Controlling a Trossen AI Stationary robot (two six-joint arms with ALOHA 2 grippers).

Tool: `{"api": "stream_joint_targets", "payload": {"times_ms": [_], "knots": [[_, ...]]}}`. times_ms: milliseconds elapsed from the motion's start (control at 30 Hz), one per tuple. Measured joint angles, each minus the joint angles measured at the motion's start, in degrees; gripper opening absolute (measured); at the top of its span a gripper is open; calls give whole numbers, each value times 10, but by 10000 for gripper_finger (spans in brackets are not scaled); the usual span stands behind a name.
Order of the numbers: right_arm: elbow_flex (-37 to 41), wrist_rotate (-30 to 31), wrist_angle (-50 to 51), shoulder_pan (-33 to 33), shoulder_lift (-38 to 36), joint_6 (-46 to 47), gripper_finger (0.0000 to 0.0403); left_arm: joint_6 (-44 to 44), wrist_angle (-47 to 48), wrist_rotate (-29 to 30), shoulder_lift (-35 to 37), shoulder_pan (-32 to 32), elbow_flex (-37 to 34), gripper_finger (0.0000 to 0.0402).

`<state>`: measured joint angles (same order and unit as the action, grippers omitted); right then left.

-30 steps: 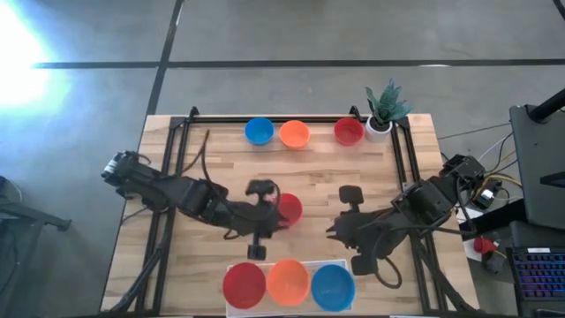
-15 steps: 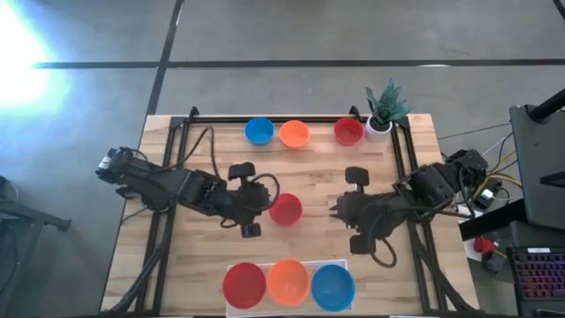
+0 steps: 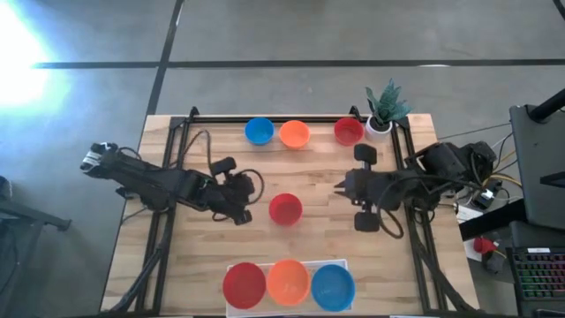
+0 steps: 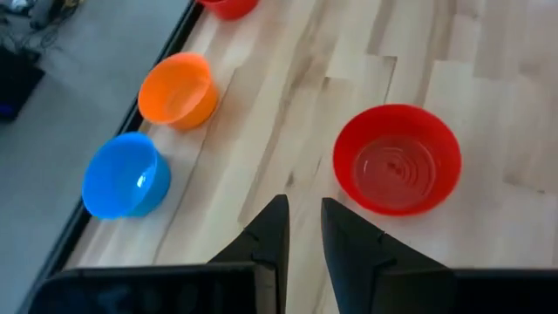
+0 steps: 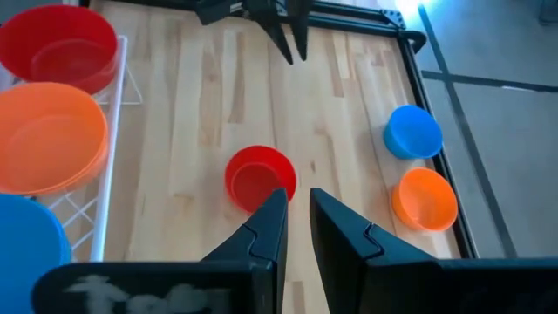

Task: Pick & Place Mini bowls
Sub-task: Stack the bottom red bowl on top of the other red bowl on the shelf

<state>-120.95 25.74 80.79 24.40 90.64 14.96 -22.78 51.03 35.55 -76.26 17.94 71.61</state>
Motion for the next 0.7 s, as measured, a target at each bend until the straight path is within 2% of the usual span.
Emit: {"api": "stream_joint_targets", "payload": {"times_ms": [167, 300, 500, 700], "knots": [[0, 0, 0, -7, -4, 3, 47, -39, -68, 28, 62, -8, -93, 64], [0, 18, -2, -9, -2, 3, 47, -38, -165, 26, 95, -24, -171, 64], [0, 54, -2, -9, -1, 14, 47, 17, -268, -23, 108, -57, -244, 64], [0, 79, -3, -16, -1, 30, 47, 33, -325, -76, 88, -98, -277, 64]]}}
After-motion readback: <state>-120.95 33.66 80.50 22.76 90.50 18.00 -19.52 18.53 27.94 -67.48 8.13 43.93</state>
